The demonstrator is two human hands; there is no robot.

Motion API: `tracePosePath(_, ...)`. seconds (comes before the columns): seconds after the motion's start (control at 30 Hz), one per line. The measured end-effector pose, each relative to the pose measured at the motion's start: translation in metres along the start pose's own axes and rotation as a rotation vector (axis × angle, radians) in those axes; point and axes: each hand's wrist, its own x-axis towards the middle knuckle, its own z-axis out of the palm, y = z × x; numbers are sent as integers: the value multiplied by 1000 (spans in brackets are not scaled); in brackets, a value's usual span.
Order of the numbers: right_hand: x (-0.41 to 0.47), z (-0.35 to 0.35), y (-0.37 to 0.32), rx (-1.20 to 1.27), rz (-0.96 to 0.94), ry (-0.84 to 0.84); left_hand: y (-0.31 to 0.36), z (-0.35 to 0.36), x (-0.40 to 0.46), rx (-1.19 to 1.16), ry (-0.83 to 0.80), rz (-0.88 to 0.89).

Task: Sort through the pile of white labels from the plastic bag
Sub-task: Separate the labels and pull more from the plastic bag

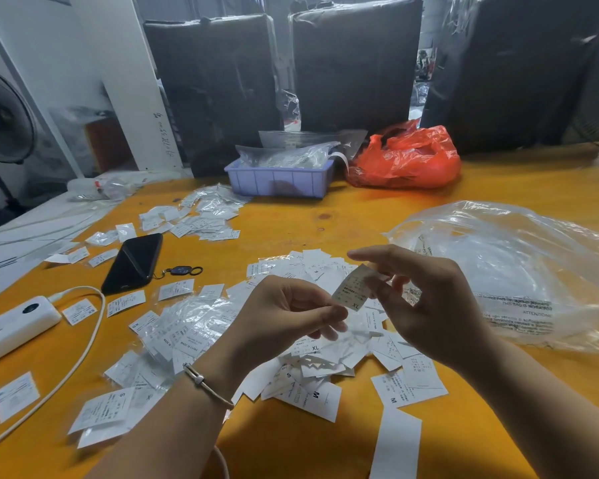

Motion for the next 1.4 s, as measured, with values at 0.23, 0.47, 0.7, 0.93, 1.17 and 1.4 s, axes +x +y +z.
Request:
tracePosePath(0.23, 0, 4, 2, 76, 86, -125, -1, 1, 1, 32, -34, -13)
tracePosePath(0.47, 0, 5, -1, 80, 129, -102, 0, 1, 2, 49, -25, -33)
tracePosePath(0.7, 1, 6, -6, 92, 142, -34, -2, 0, 2, 33, 6, -40)
tracePosePath(0.93, -1, 11, -8, 197, 156, -183, -3, 0, 1, -21, 30, -11)
tracePosePath(1.17, -1, 8, -6, 200, 251, -148, -1, 0, 2, 7, 83, 18)
tracePosePath(1.4, 0, 12, -7, 196, 255, -168, 0, -1, 1, -52, 160, 41)
